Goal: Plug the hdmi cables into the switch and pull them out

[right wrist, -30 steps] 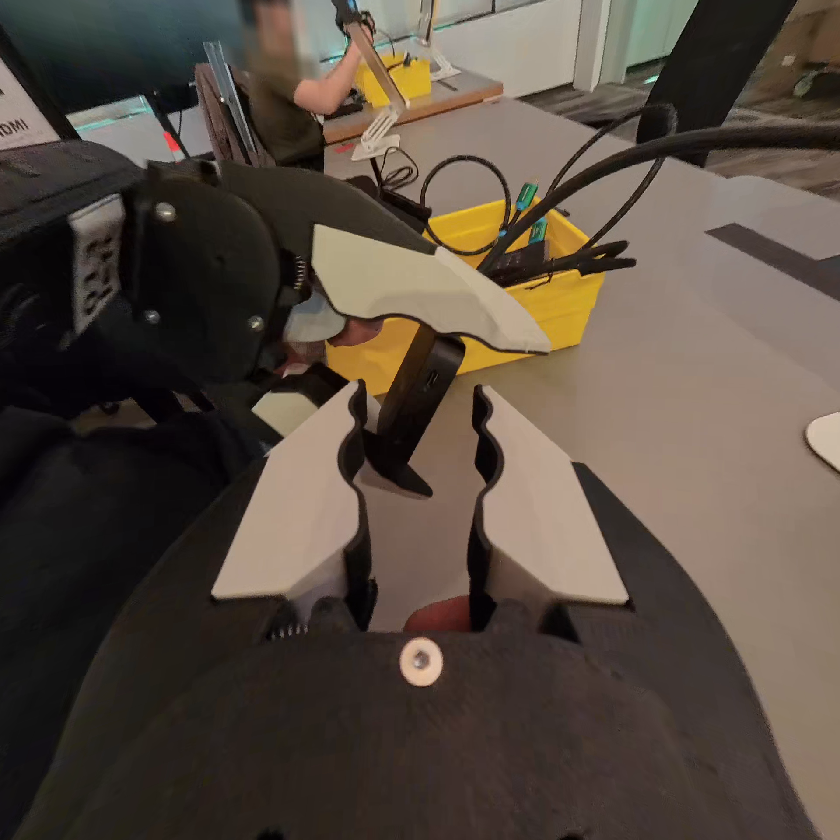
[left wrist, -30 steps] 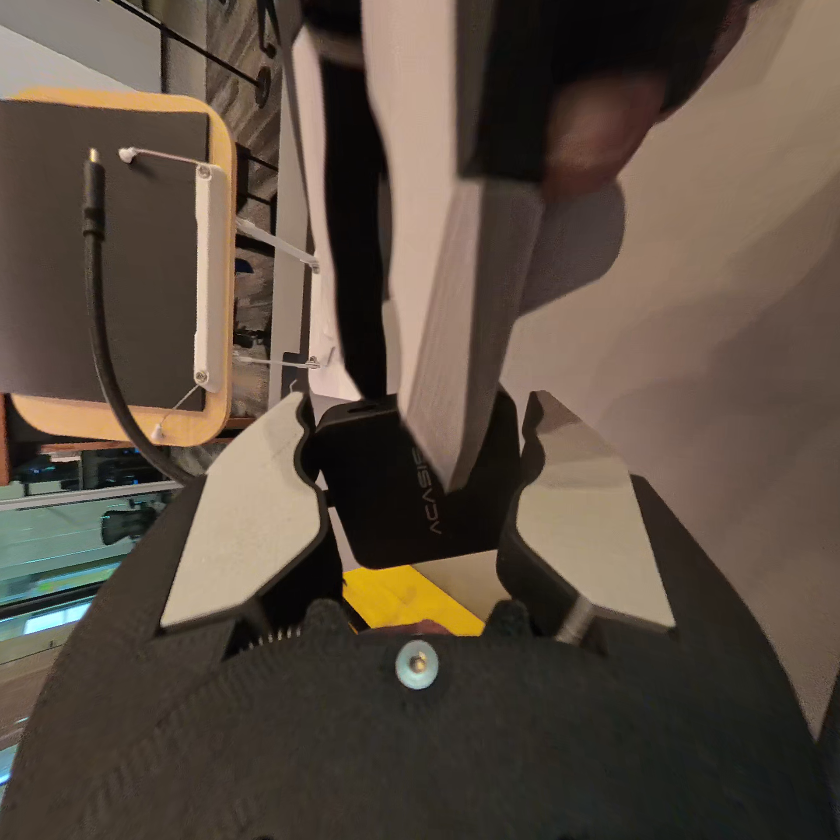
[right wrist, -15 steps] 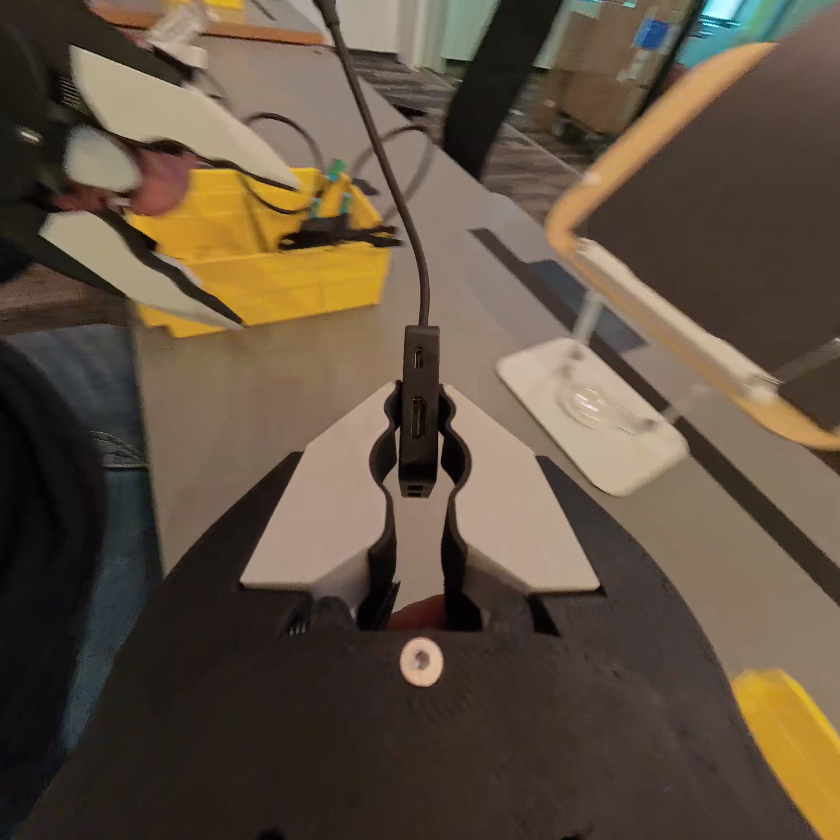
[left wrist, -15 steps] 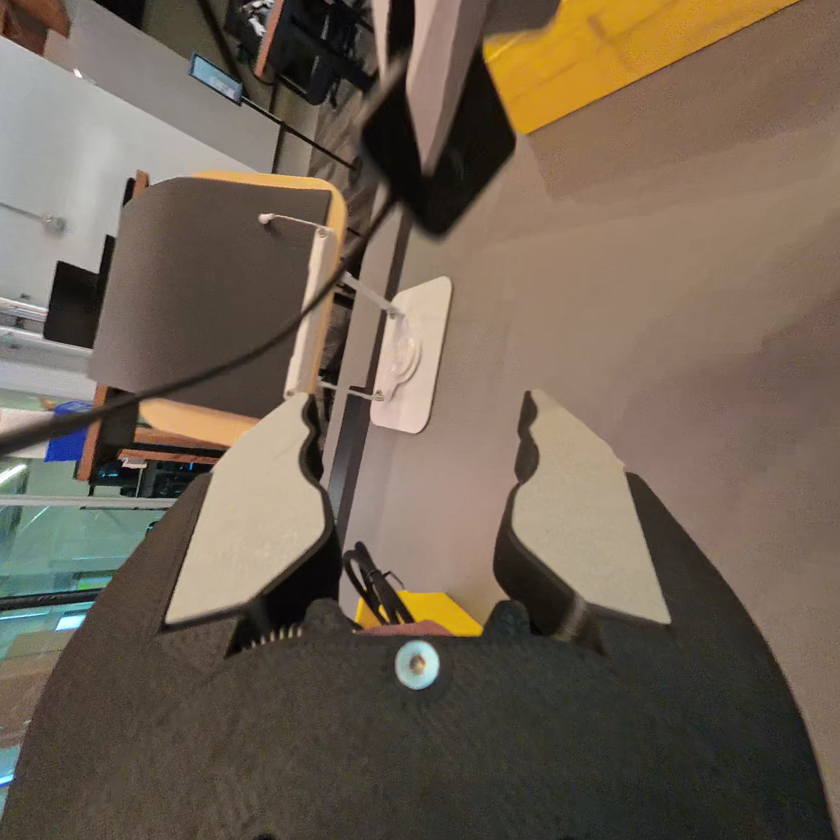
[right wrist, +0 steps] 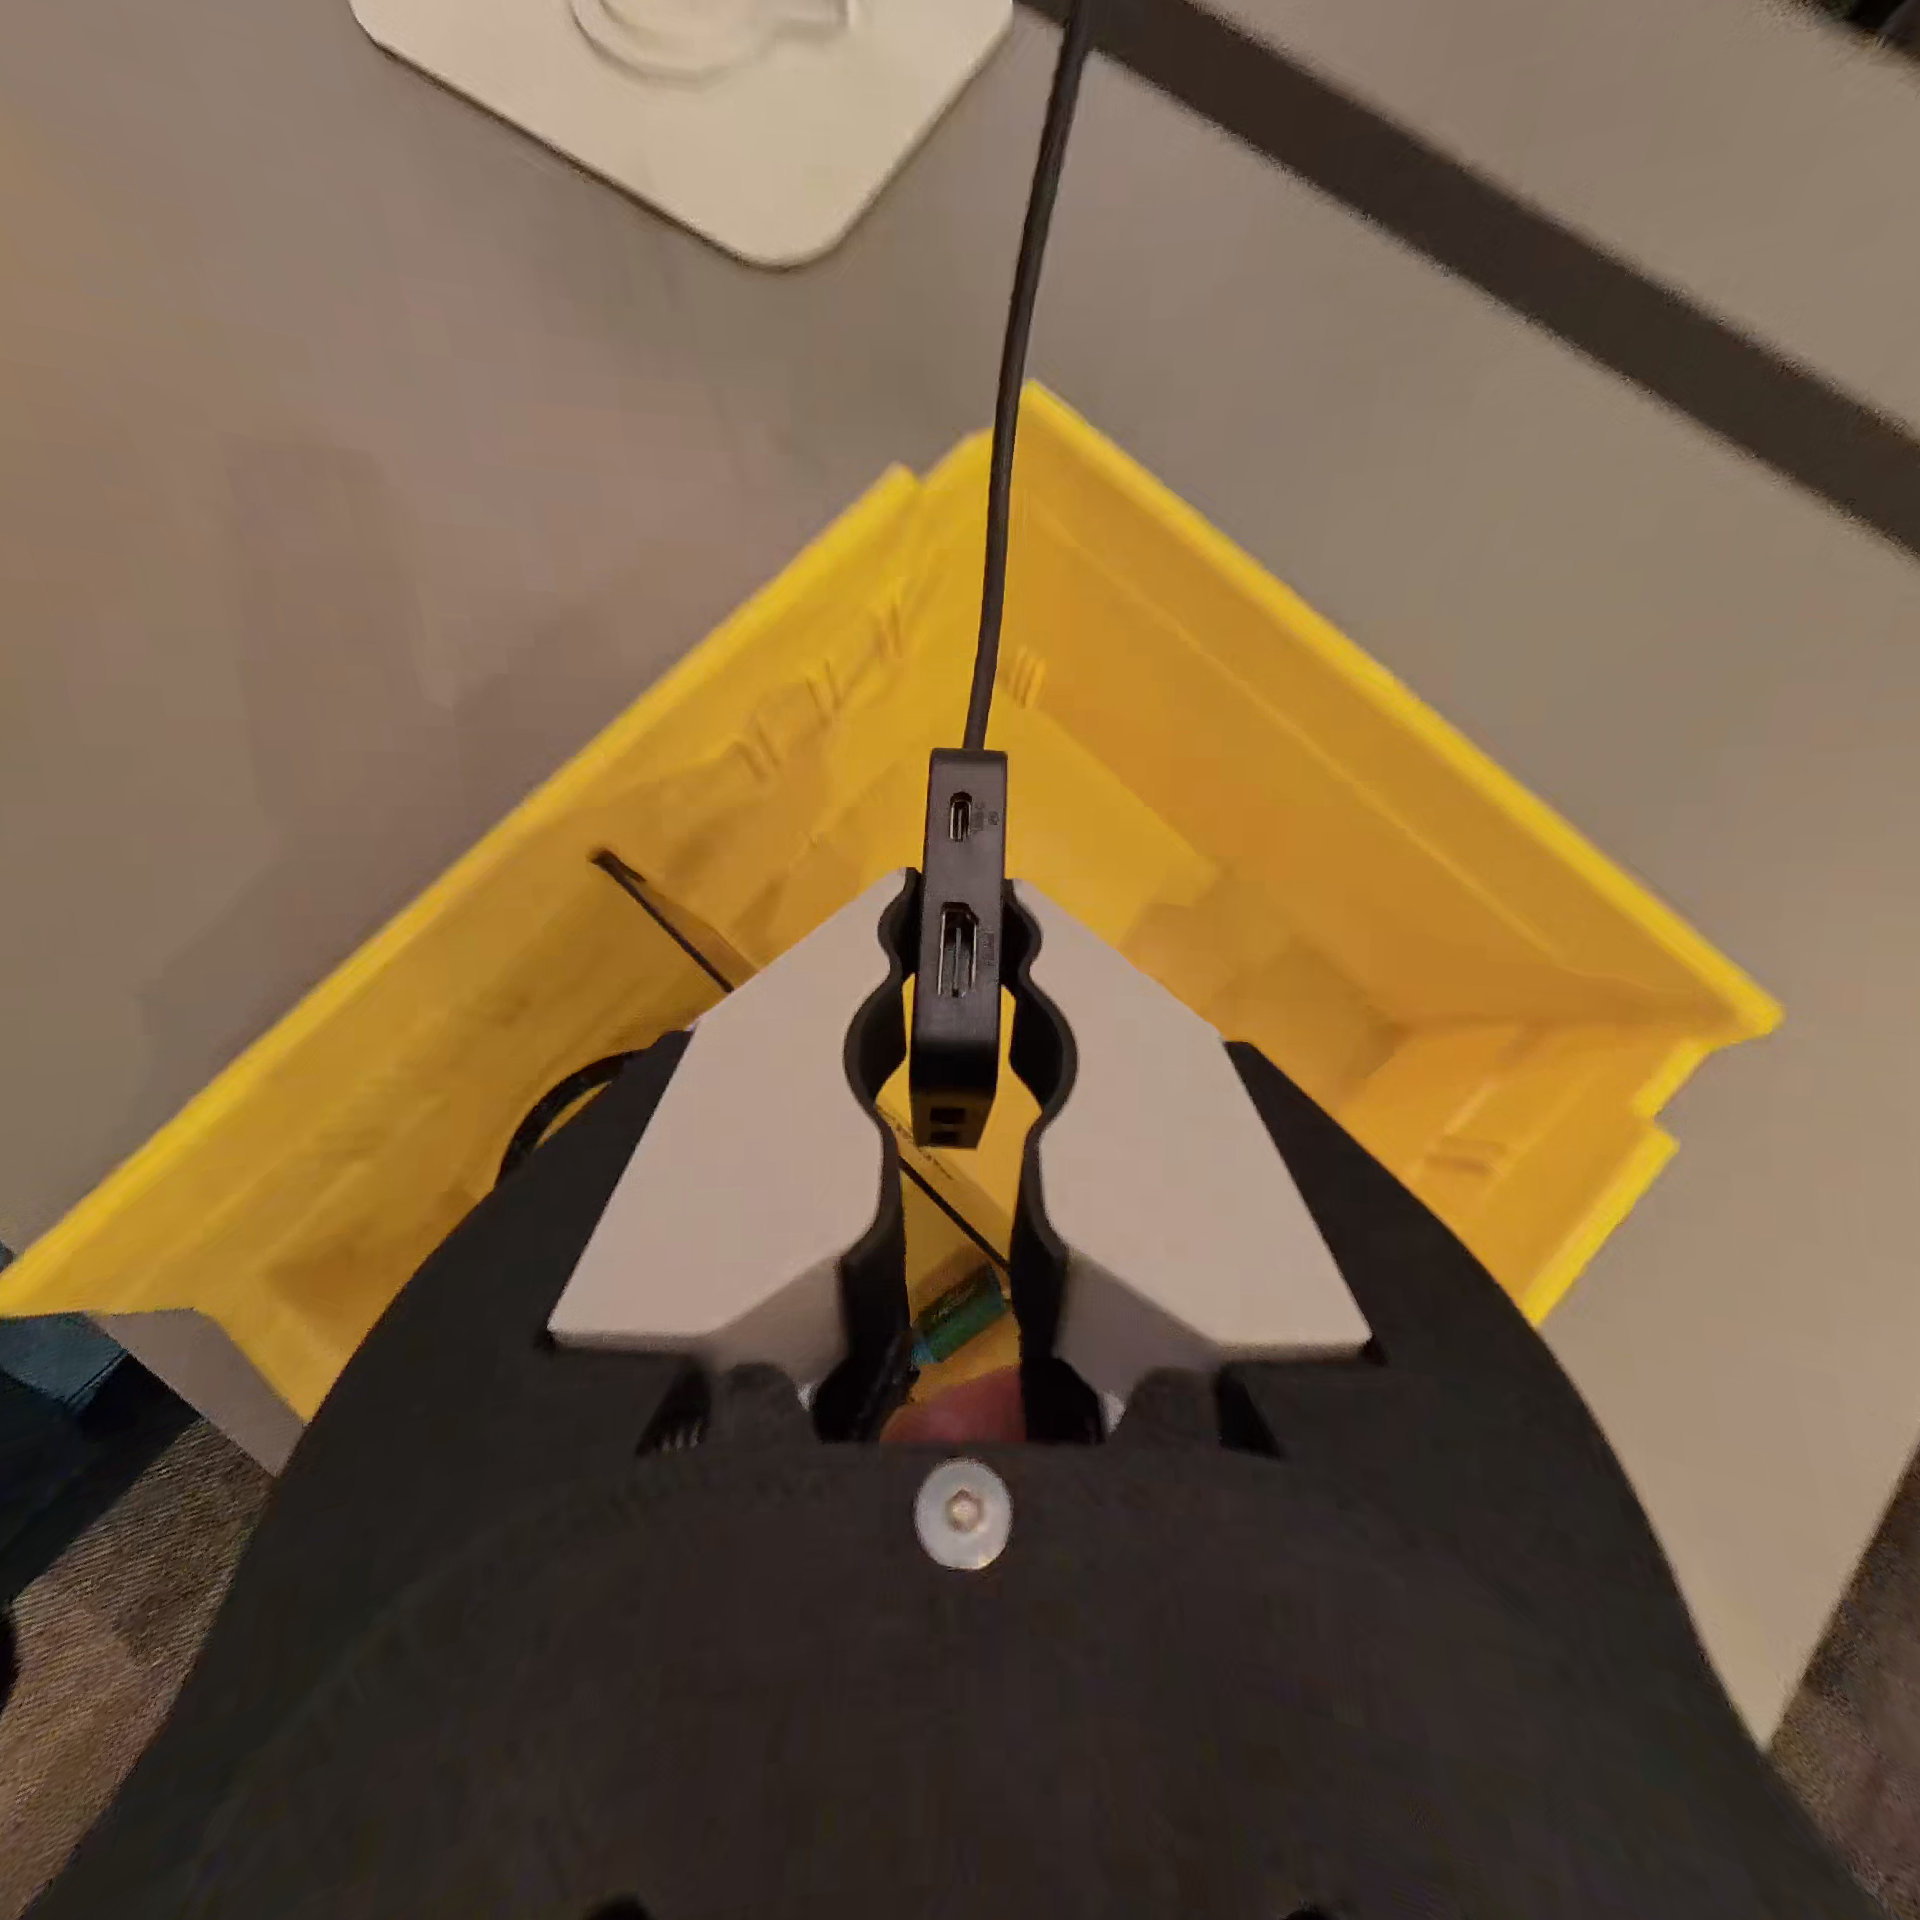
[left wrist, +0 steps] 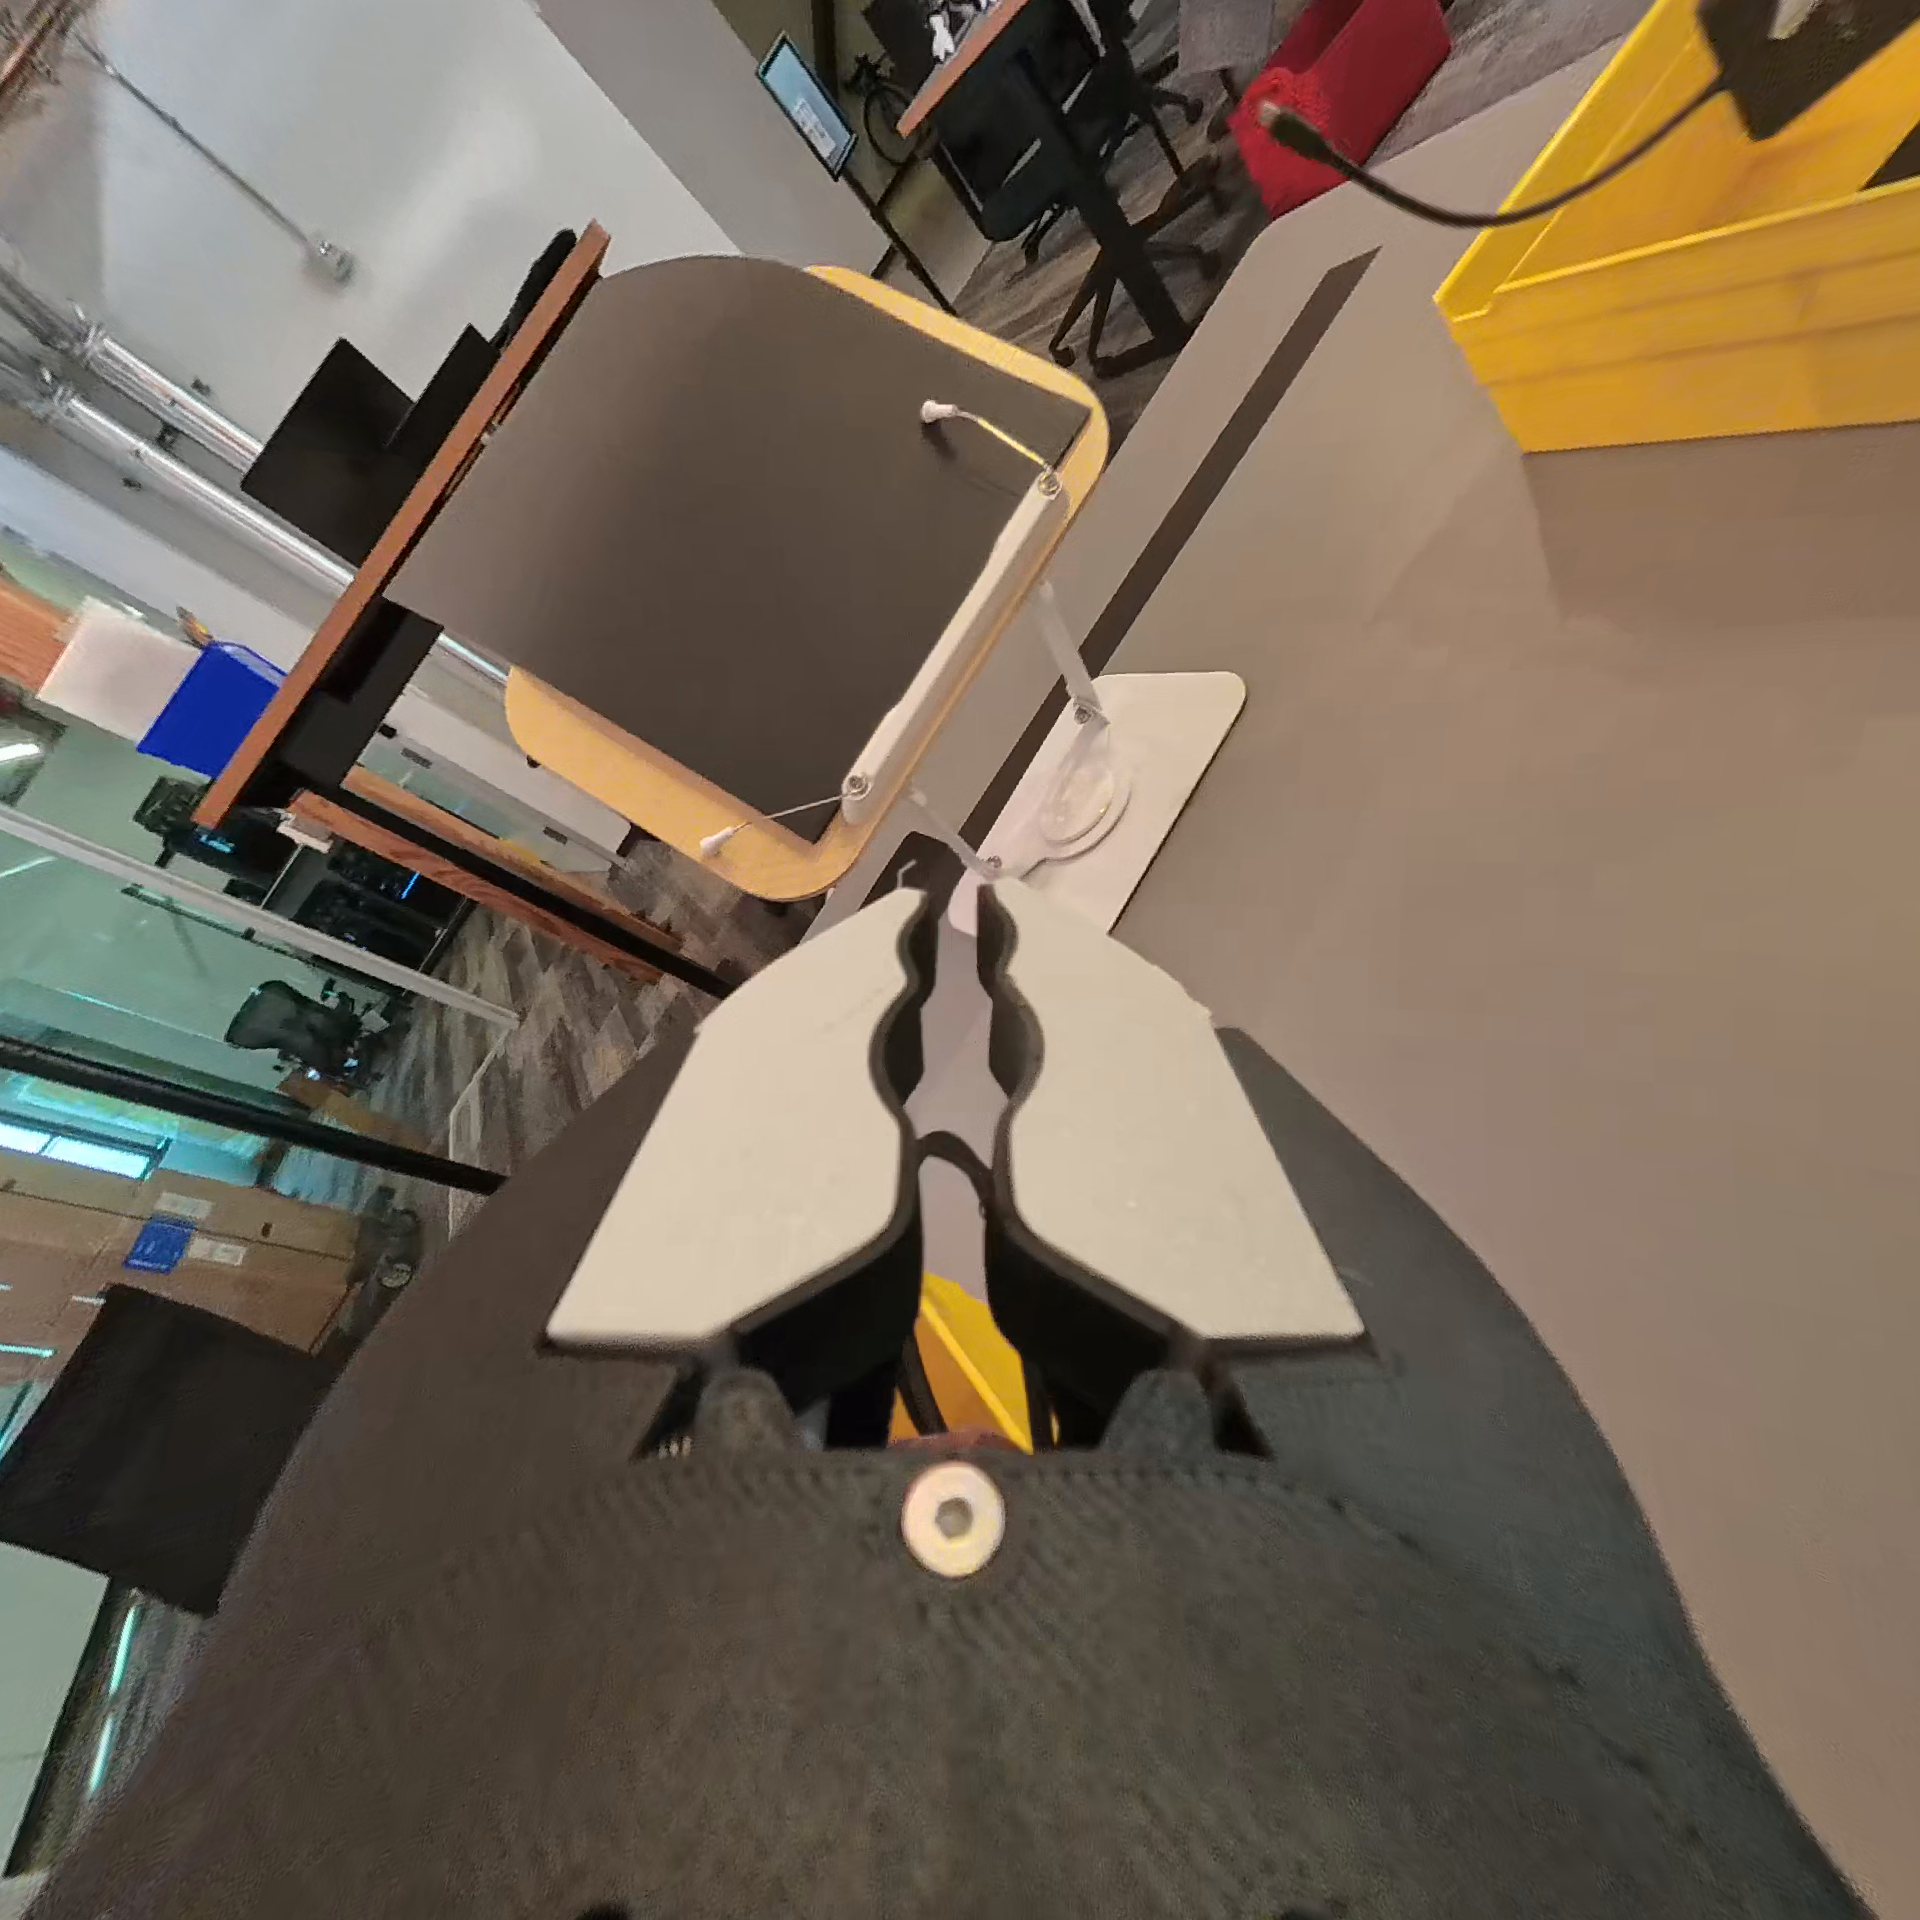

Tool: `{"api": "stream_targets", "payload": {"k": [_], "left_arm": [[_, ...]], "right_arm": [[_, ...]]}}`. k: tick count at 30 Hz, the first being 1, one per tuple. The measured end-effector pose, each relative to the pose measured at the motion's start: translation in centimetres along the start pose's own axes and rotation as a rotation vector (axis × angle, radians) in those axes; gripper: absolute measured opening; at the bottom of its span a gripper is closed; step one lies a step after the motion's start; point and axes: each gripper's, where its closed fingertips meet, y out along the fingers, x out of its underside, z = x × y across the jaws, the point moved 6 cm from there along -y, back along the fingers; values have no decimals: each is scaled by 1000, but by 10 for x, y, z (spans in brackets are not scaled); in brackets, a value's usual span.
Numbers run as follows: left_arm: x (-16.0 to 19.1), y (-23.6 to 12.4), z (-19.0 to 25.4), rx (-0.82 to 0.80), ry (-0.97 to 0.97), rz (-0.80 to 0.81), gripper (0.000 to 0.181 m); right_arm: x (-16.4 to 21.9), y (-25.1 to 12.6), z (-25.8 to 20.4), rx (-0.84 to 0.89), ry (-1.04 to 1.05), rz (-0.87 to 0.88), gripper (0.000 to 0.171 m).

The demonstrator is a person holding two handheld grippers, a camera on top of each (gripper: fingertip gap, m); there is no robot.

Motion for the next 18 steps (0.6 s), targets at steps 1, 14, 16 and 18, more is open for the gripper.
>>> {"api": "stream_targets", "payload": {"k": [1,14,16,18], "left_arm": [[1,0,-1,-2,7,-13,8],[32,2,-28,-28,-3,-197,47],[39,-4,-43,-56,-14,-219,50],[48,-10,-57,-70,-23,-263,56]], "right_arm": [[7,7,4,-9,22,-23,10],[13,6,14,339,-99,-242,45],[-2,-7,-1,375,-145,-182,44],[-20,-19,-24,385,-201,-98,43]]}}
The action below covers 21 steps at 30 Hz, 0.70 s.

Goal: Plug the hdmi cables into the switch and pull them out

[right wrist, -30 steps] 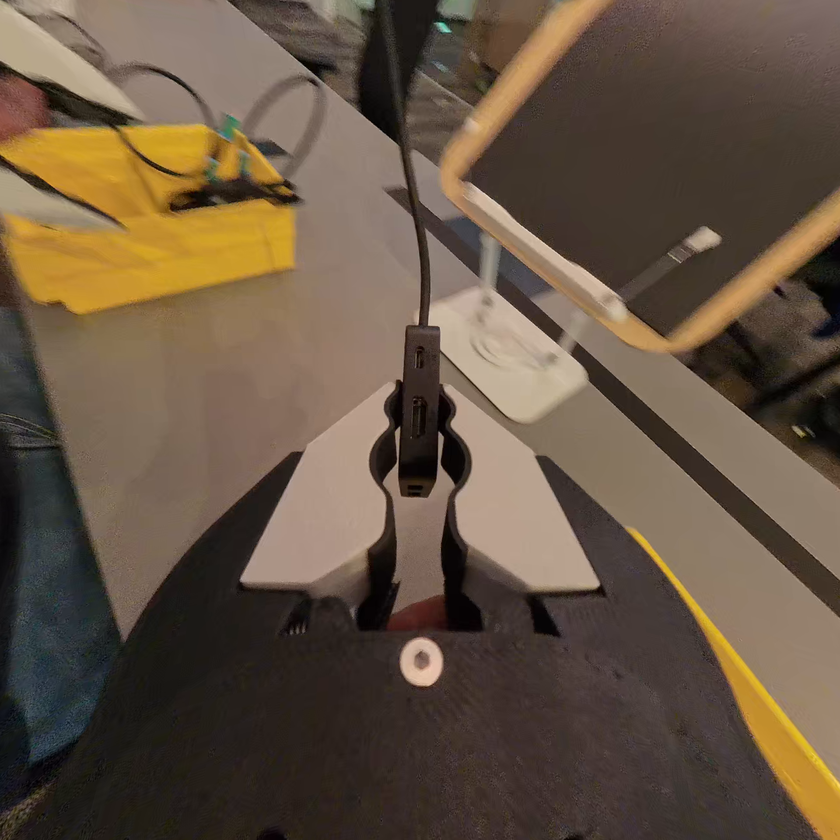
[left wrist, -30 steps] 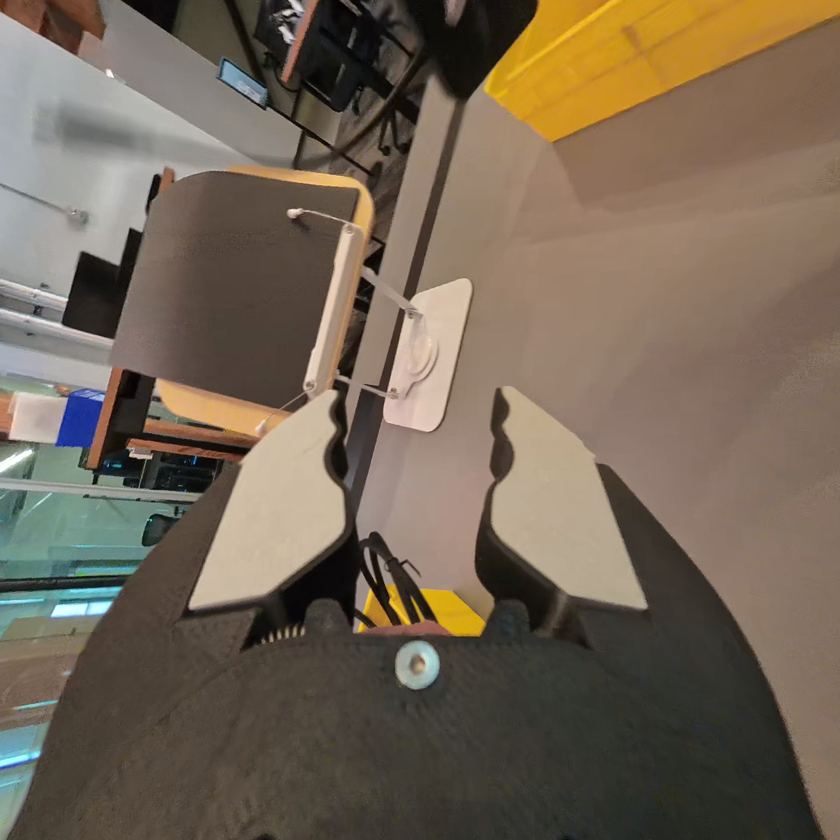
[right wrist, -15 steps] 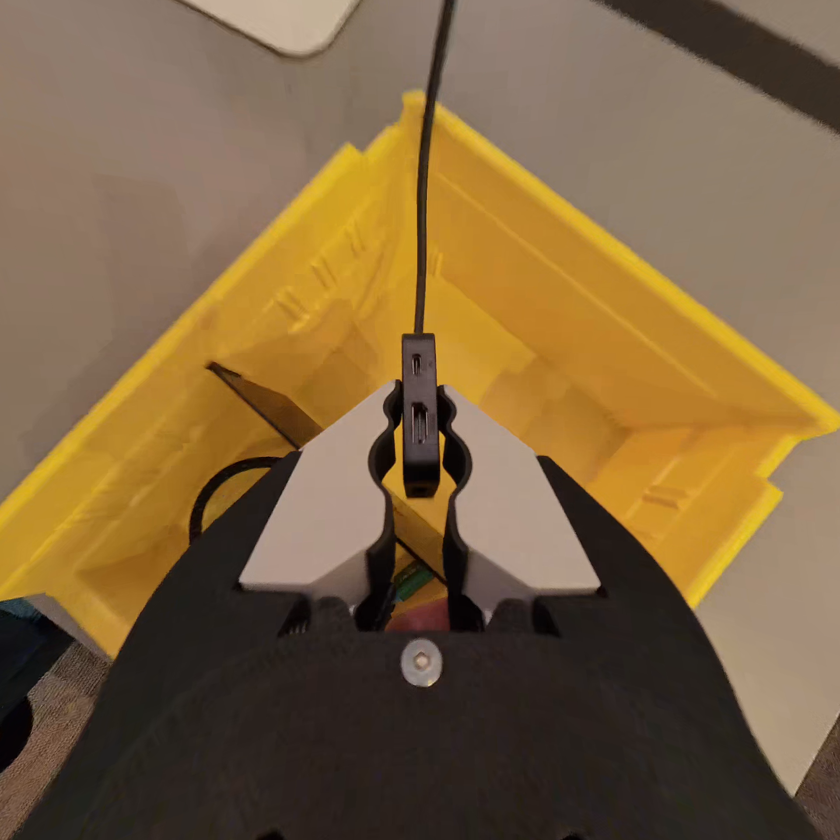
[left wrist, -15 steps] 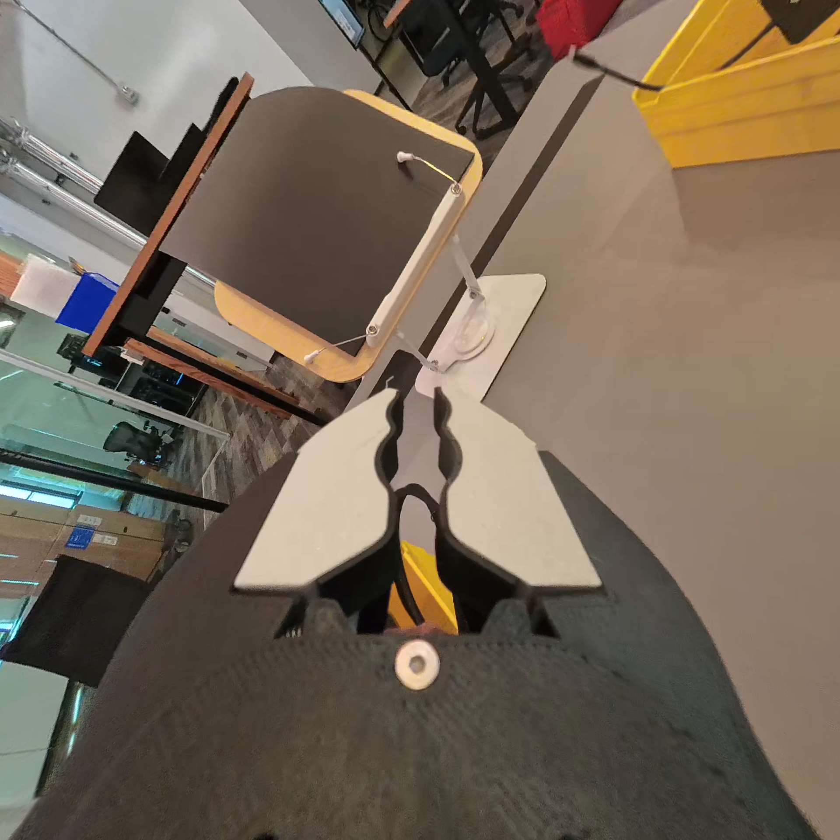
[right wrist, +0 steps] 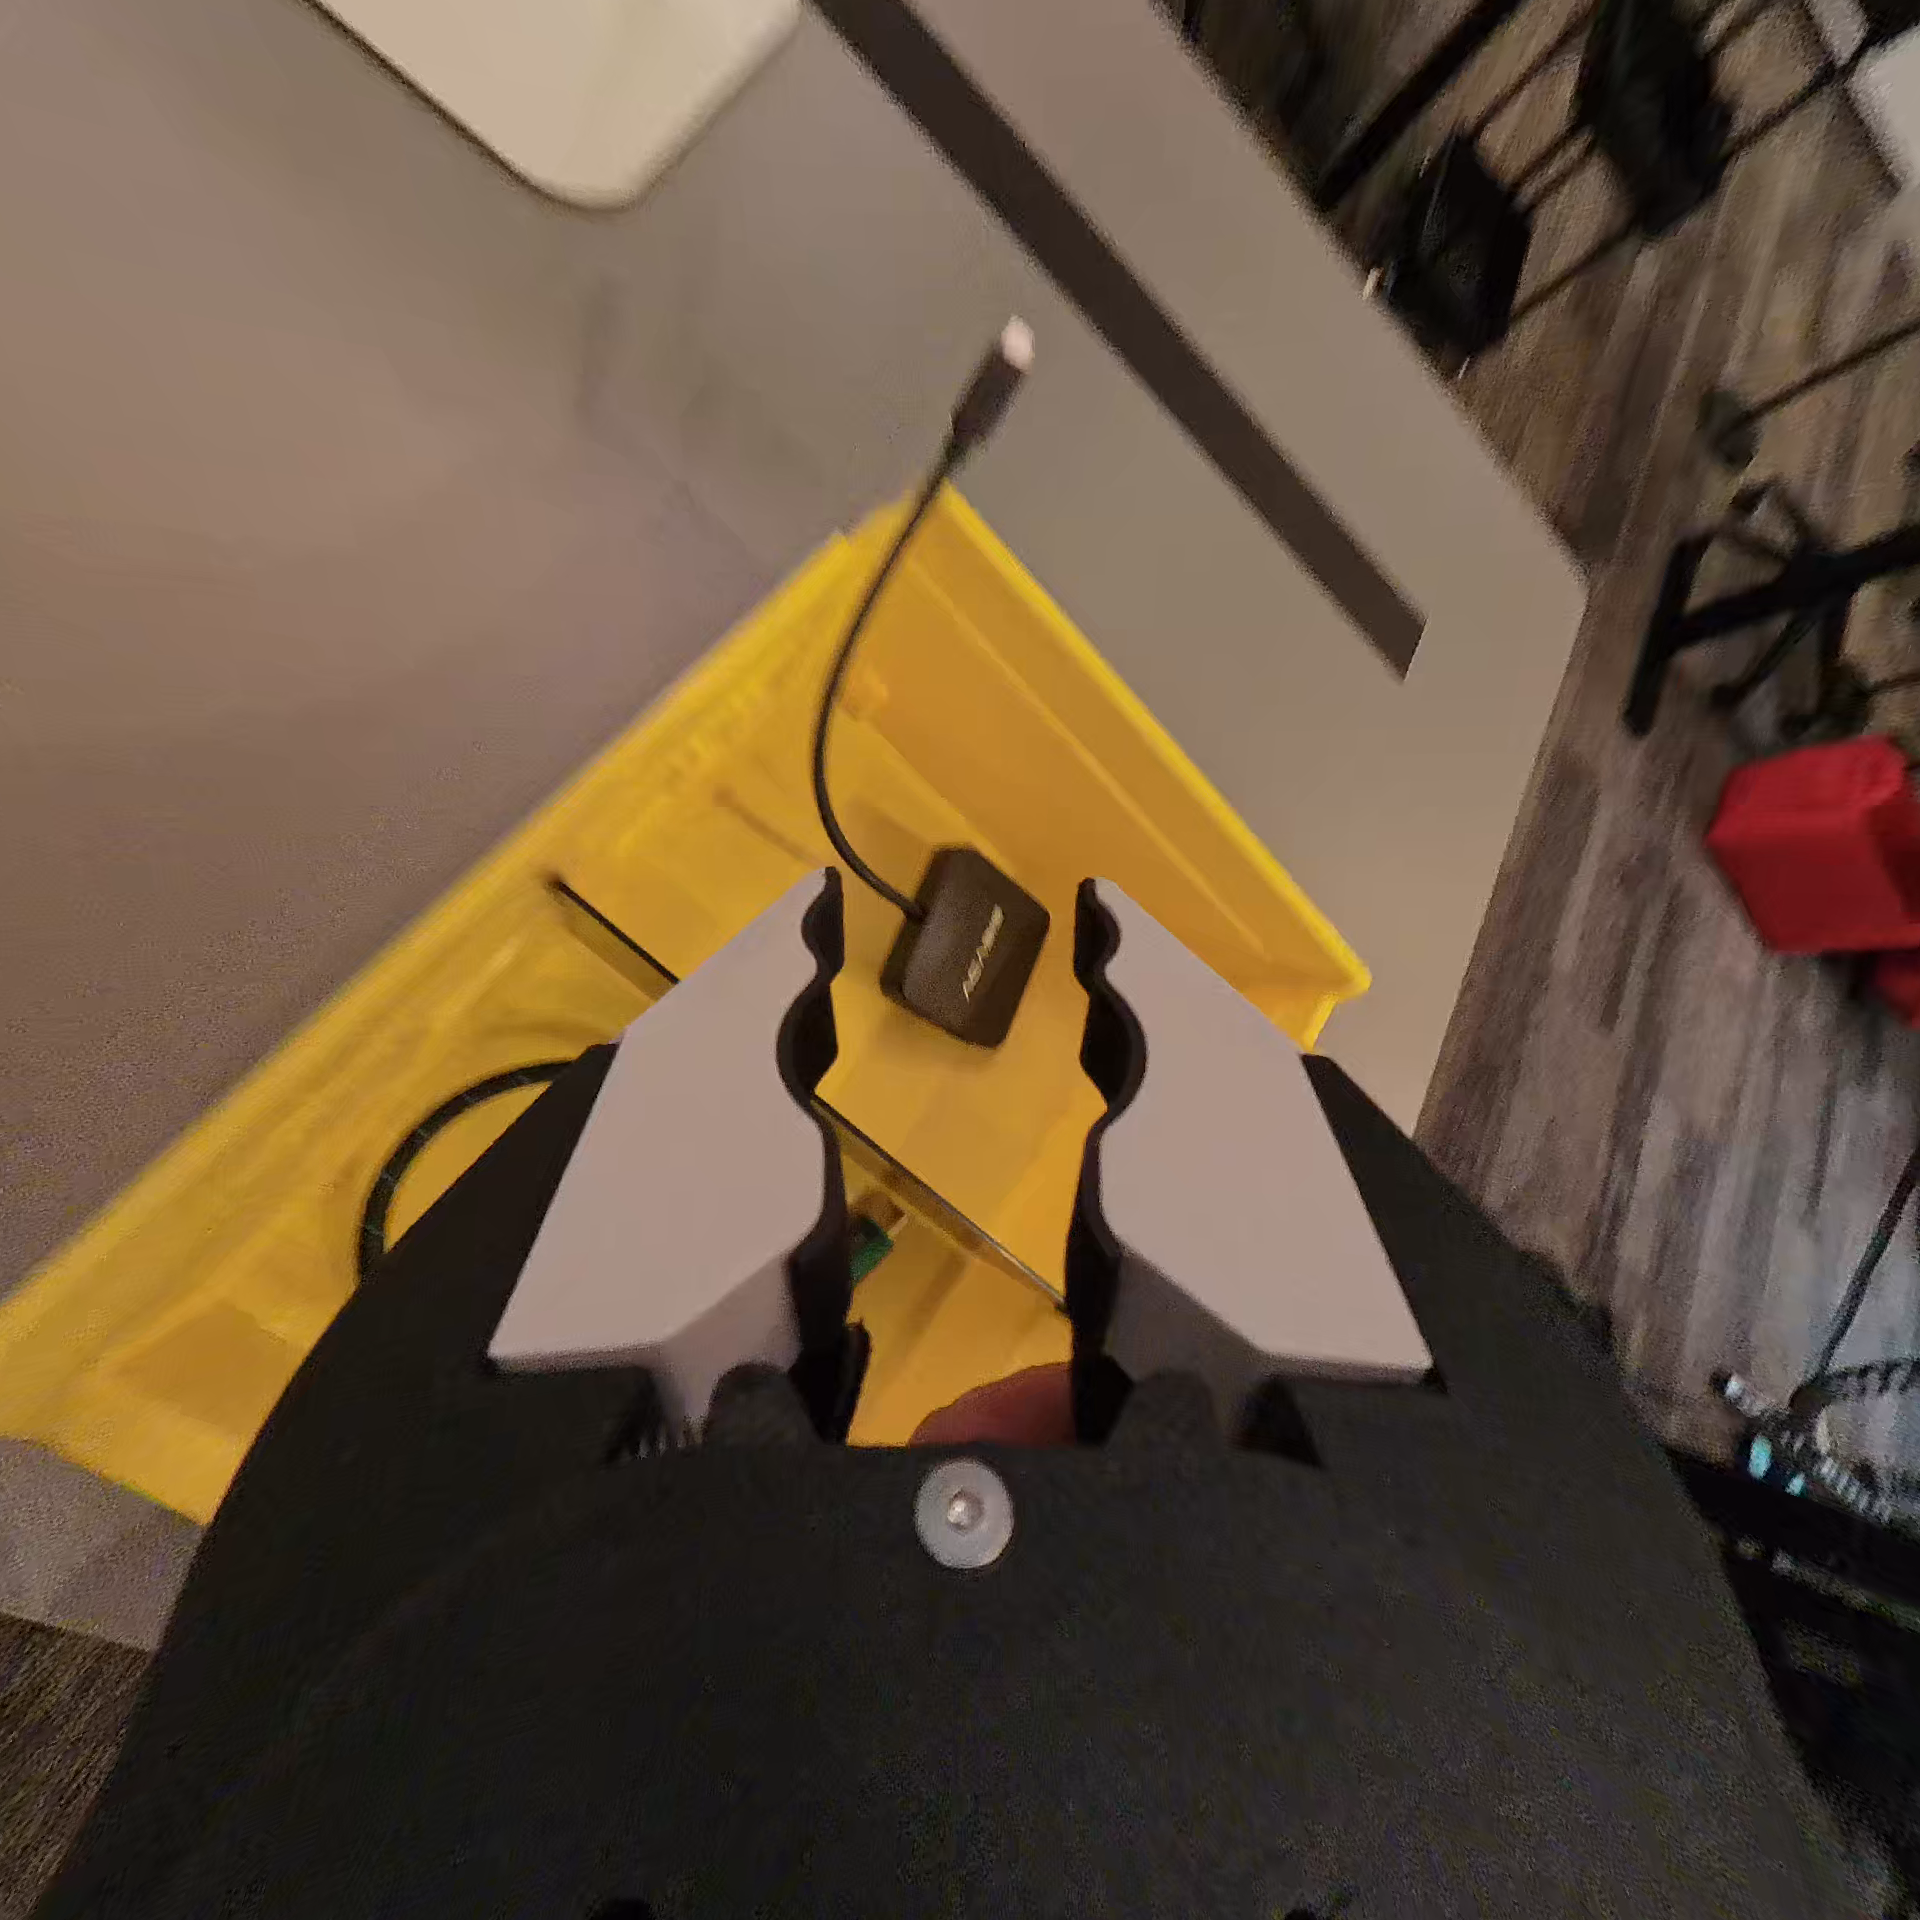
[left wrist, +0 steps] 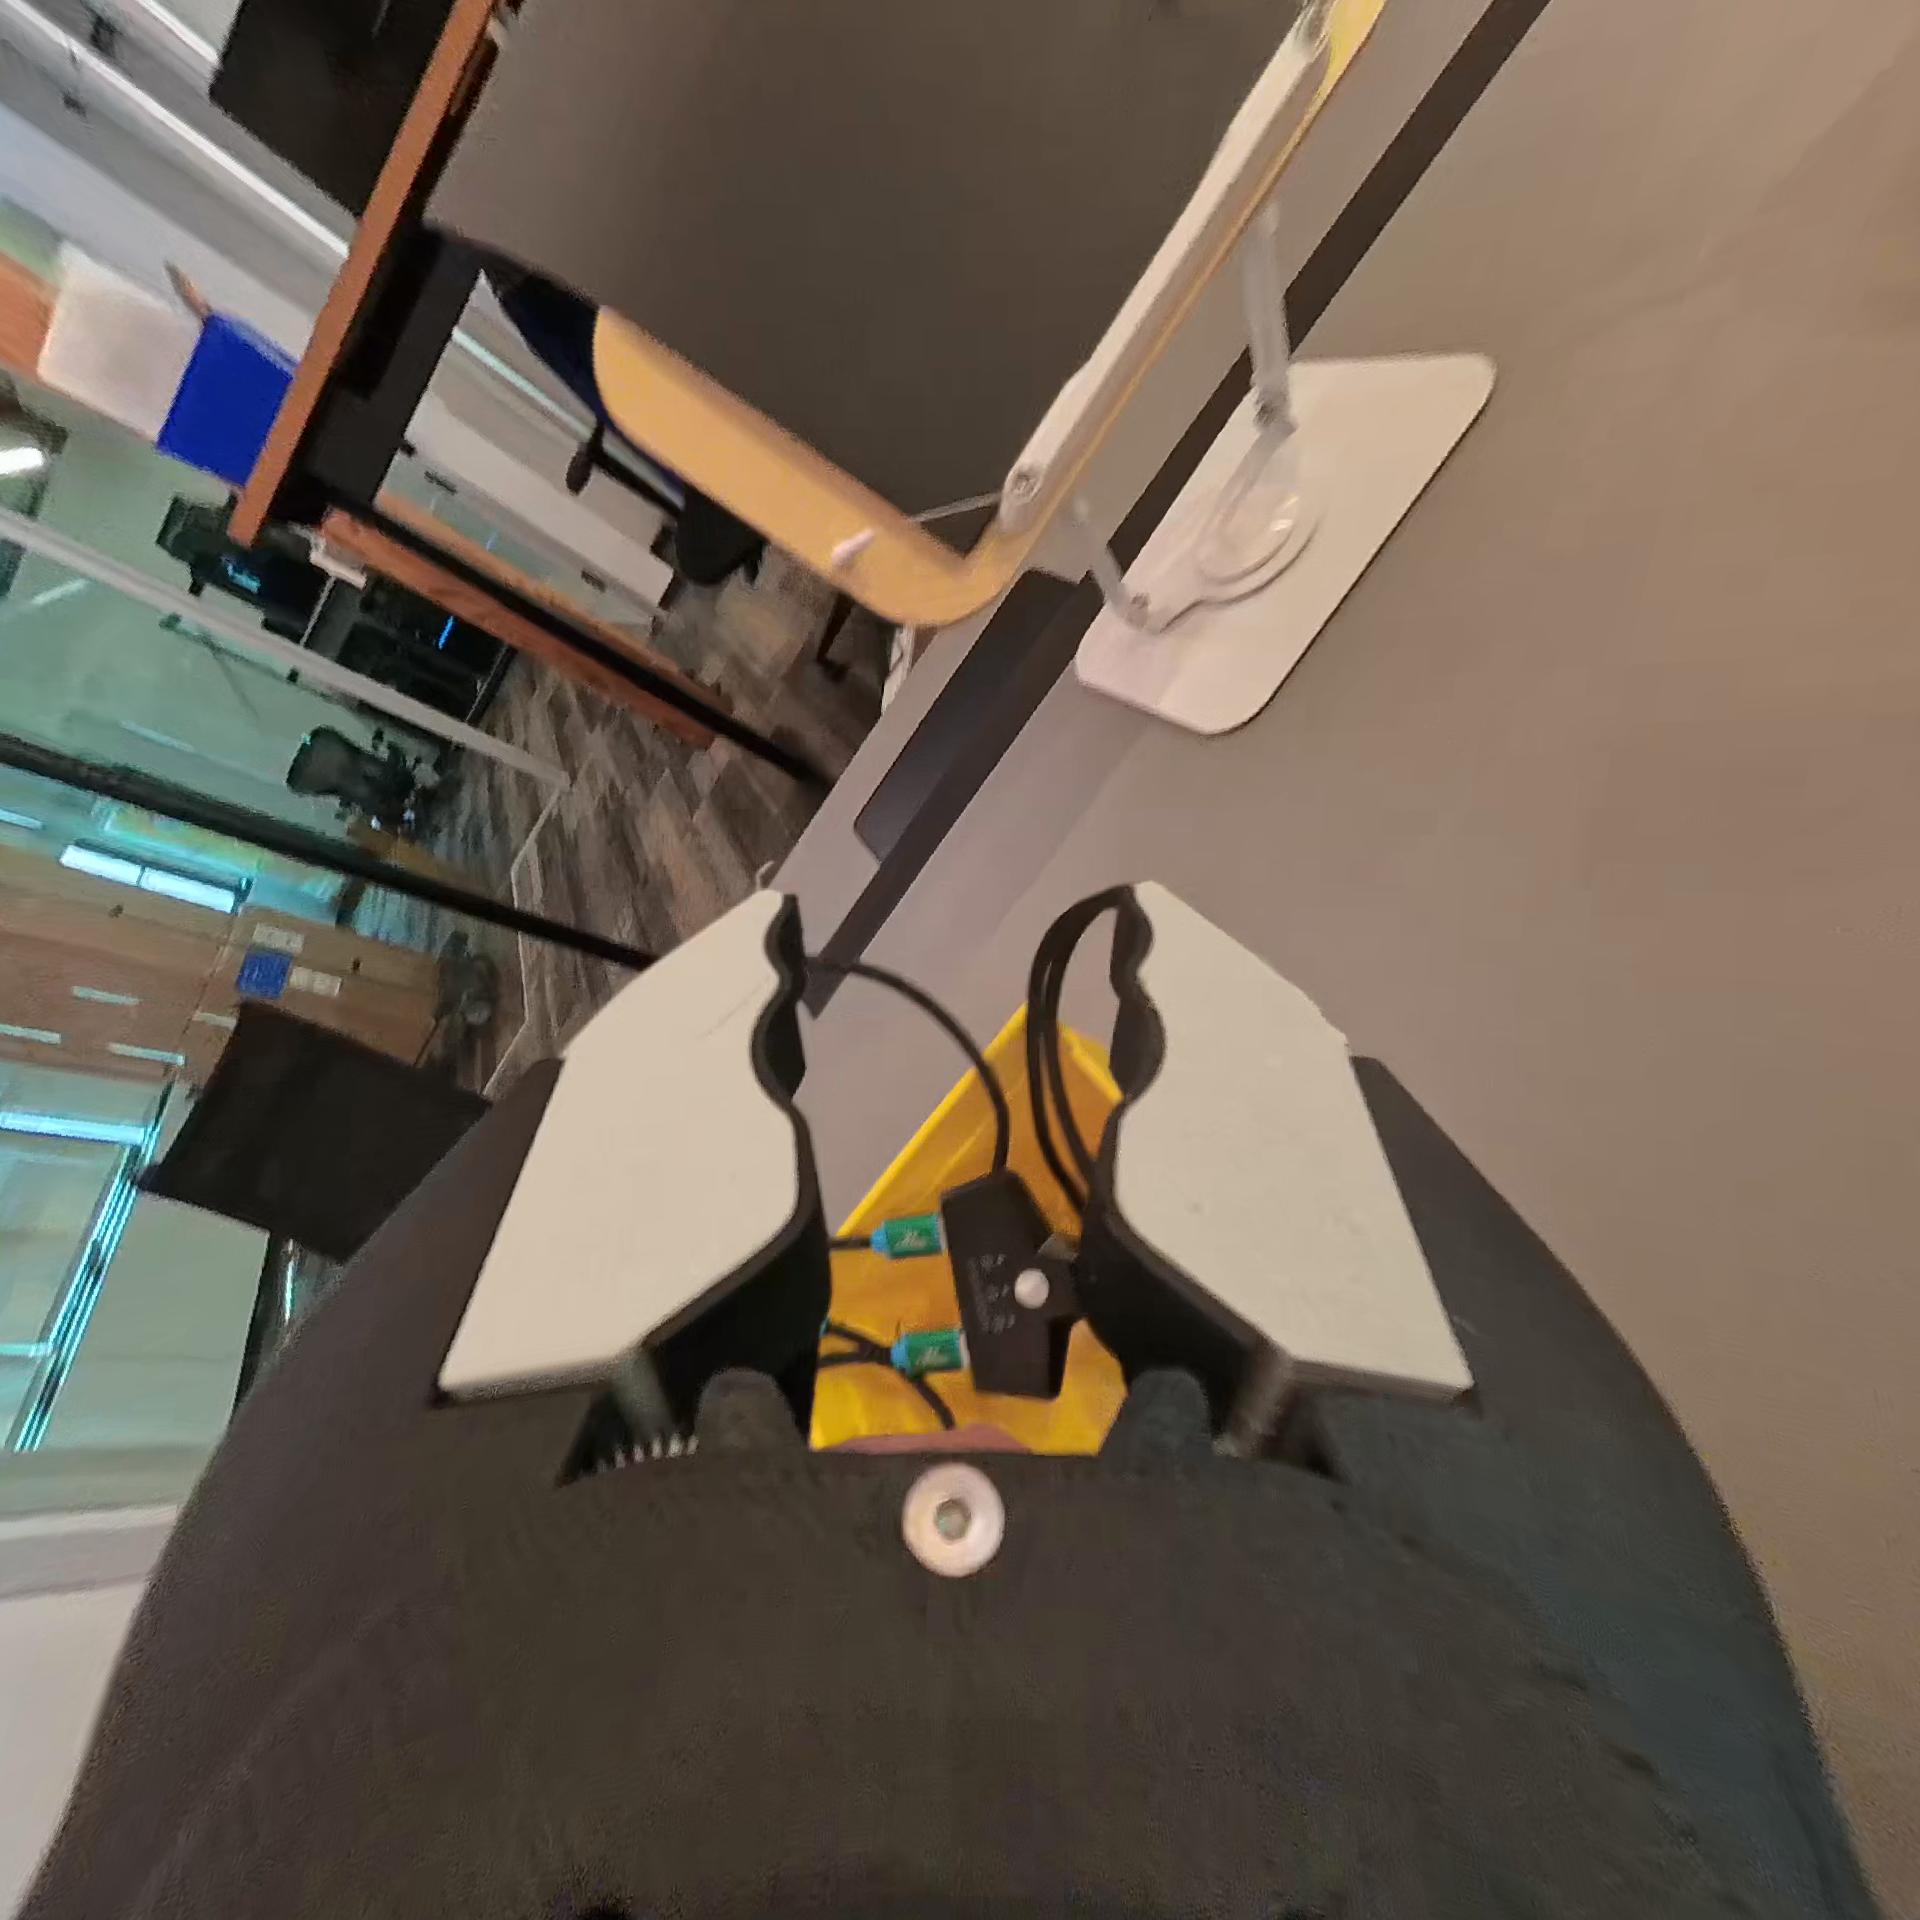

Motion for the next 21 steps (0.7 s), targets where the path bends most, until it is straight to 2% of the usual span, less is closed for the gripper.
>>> {"api": "stream_targets", "payload": {"k": [3,11,16,21], "left_arm": [[23,-2,-20,-5,-17,-81,61],[100,17,-36,87,-65,-316,62],[154,55,-12,232,-70,-475,70],[184,90,8,281,21,-569,78]], "right_arm": [[-33,-25,-31,-10,-81,133,40],[-100,-54,-165,-262,-305,383,39],[-110,-37,-230,-425,-364,404,39],[-108,-25,-261,-494,-378,405,39]]}}
